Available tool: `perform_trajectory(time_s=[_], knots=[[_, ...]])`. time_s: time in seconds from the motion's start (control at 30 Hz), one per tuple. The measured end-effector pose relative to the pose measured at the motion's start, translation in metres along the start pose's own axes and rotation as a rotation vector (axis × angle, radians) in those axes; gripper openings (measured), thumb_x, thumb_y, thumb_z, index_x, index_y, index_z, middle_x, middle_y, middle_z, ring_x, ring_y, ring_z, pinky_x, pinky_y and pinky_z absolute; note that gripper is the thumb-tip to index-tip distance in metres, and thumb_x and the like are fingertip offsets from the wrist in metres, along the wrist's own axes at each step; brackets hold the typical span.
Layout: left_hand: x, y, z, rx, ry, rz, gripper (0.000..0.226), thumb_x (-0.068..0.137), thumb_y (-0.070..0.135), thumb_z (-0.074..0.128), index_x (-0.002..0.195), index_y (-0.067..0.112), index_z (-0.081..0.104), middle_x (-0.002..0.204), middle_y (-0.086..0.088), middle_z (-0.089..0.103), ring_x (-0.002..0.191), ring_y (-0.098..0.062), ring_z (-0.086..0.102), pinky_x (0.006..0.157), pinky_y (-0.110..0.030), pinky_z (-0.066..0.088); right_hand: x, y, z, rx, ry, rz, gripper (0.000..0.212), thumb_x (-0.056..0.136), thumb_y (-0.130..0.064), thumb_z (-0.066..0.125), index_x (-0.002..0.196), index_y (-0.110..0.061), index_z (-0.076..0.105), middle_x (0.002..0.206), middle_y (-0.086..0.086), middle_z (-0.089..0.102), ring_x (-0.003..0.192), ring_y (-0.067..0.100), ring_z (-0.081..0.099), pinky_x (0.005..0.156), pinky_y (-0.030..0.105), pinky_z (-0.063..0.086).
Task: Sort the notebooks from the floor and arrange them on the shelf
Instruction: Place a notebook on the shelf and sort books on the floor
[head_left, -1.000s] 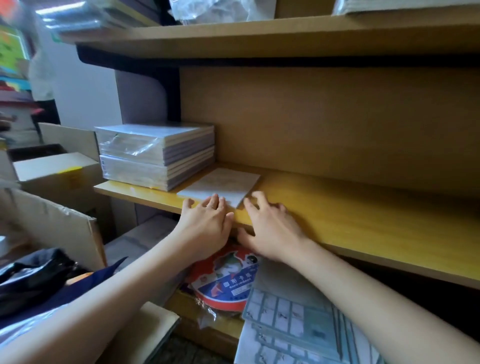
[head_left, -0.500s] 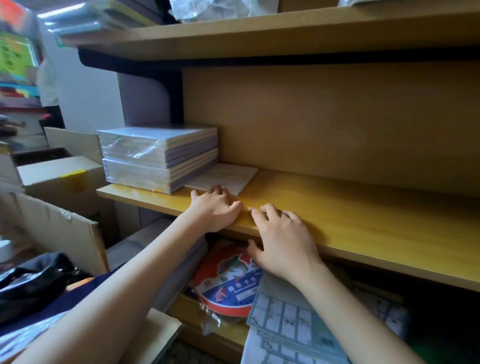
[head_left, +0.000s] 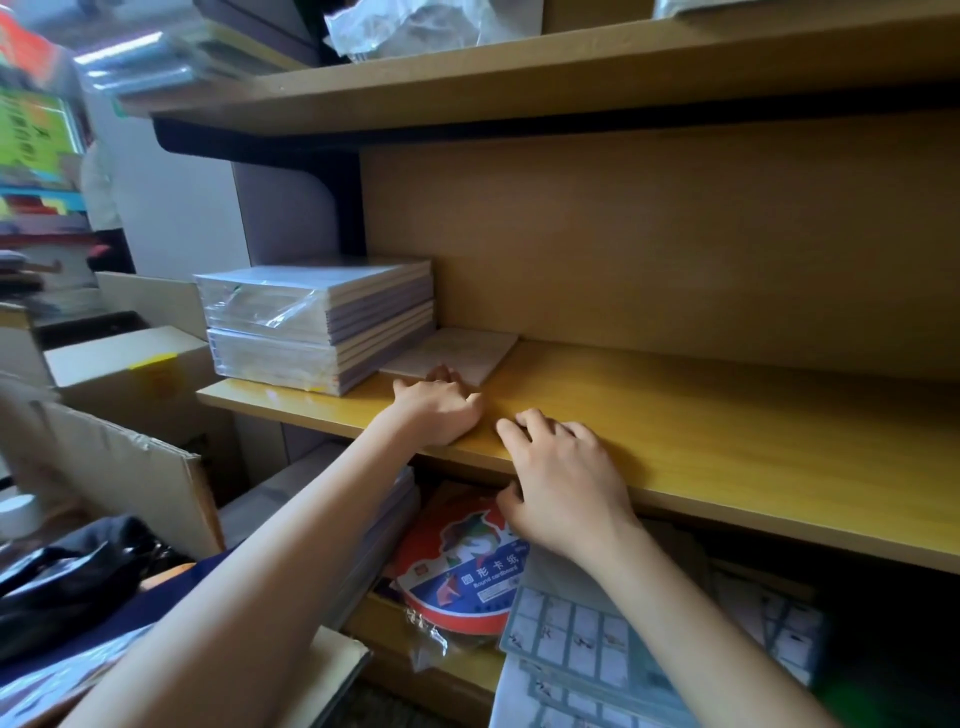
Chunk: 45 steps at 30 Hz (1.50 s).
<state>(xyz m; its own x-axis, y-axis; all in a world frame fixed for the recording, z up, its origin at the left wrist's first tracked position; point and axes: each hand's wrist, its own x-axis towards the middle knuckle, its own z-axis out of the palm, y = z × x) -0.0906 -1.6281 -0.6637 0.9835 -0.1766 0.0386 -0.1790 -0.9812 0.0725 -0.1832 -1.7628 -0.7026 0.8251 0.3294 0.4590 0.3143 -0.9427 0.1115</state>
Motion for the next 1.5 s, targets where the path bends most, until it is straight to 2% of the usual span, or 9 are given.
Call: perform_trajectory(time_s=[0.23,0.4,0.47,0.57,0.7,0.8,0.93,1.1,1.5], knots=[[-0.011,-0.006,-0.001,-0.164,0.097,0.03,0.055,0.099,0.034,0.021,0.147,0.006,0.023,0.157,-0.015,0.013,0.141,-0.029,0.022,0.114,-0.049,0.012,-0.011,0.004,-0.012,0.214,-0.03,-0.086,0.049,0.089,-0.028,0.05,0.137,-0.025,0.04,0.141,-0.006,0.043,0.117,0.019,0.051,0.103,0.032,0.036],[-0.077,0.017,-0.002,-0.243,0.361,0.293,0.077,0.078,0.035,0.021,0.149,0.005,0.021,0.157,-0.012,0.011,0.145,-0.016,0.012,0.117,-0.034,0.008,-0.087,0.002,-0.009,0.556,0.228,-0.1,0.021,0.082,-0.018,0.044,0.087,-0.022,0.063,0.086,-0.013,0.063,0.075,0.008,0.059,0.068,0.023,0.045],[-0.121,0.032,0.009,-0.222,0.323,0.522,0.075,0.073,0.027,0.029,0.147,0.01,0.03,0.156,-0.007,0.022,0.142,-0.015,0.024,0.115,-0.029,0.018,-0.133,0.001,0.008,0.675,0.092,-0.01,0.019,0.08,-0.017,0.045,0.078,-0.027,0.06,0.076,-0.017,0.06,0.07,0.0,0.056,0.063,0.02,0.044],[-0.188,0.05,0.045,-0.304,-0.008,0.762,0.061,0.076,0.013,0.041,0.135,0.018,0.049,0.145,0.0,0.044,0.129,-0.013,0.044,0.105,-0.028,0.037,-0.201,-0.004,0.041,0.77,-0.231,0.199,0.028,0.081,-0.012,0.046,0.071,-0.035,0.059,0.069,-0.012,0.064,0.063,0.006,0.059,0.063,0.03,0.048],[-0.26,0.047,0.127,-0.223,-0.399,0.688,0.037,0.091,0.033,0.035,0.11,0.021,0.064,0.115,-0.001,0.065,0.103,-0.018,0.058,0.087,-0.034,0.045,-0.279,-0.029,0.078,1.098,-0.506,0.697,0.042,0.084,0.015,0.038,0.066,-0.016,0.06,0.049,-0.004,0.062,0.043,0.002,0.055,0.05,0.022,0.045],[-0.304,0.028,0.196,-0.288,-0.724,0.478,0.047,0.093,0.045,0.033,0.094,0.005,0.059,0.102,-0.016,0.064,0.094,-0.029,0.058,0.085,-0.038,0.046,-0.321,-0.053,0.09,1.203,-0.77,1.005,0.034,0.091,0.009,0.036,0.074,-0.013,0.056,0.064,0.002,0.062,0.039,0.002,0.054,0.039,0.013,0.04],[-0.346,-0.008,0.247,-0.243,-0.686,0.101,0.056,0.091,0.045,0.05,0.134,0.012,0.036,0.146,-0.012,0.024,0.135,-0.028,0.028,0.106,-0.031,0.031,-0.342,-0.082,0.082,1.334,-0.939,1.22,0.007,0.093,-0.011,0.049,0.093,-0.014,0.055,0.086,0.006,0.063,0.063,0.012,0.058,0.053,0.019,0.046],[-0.368,-0.039,0.254,-0.175,-0.598,-0.051,0.092,0.084,0.045,0.062,0.148,0.018,0.0,0.154,-0.009,-0.009,0.144,-0.026,-0.006,0.115,-0.031,0.012,-0.343,-0.106,0.072,1.511,-1.031,1.206,0.003,0.091,-0.013,0.054,0.091,-0.016,0.056,0.093,0.006,0.063,0.079,0.02,0.061,0.075,0.029,0.049],[-0.362,-0.031,0.255,-0.303,-0.496,-0.255,0.092,0.082,0.04,0.068,0.147,0.018,0.008,0.148,-0.012,0.015,0.14,-0.031,0.013,0.111,-0.037,0.017,-0.344,-0.136,0.054,1.612,-1.196,0.971,0.031,0.073,-0.014,0.061,0.102,-0.02,0.058,0.095,-0.004,0.067,0.081,0.01,0.062,0.074,0.022,0.046]])
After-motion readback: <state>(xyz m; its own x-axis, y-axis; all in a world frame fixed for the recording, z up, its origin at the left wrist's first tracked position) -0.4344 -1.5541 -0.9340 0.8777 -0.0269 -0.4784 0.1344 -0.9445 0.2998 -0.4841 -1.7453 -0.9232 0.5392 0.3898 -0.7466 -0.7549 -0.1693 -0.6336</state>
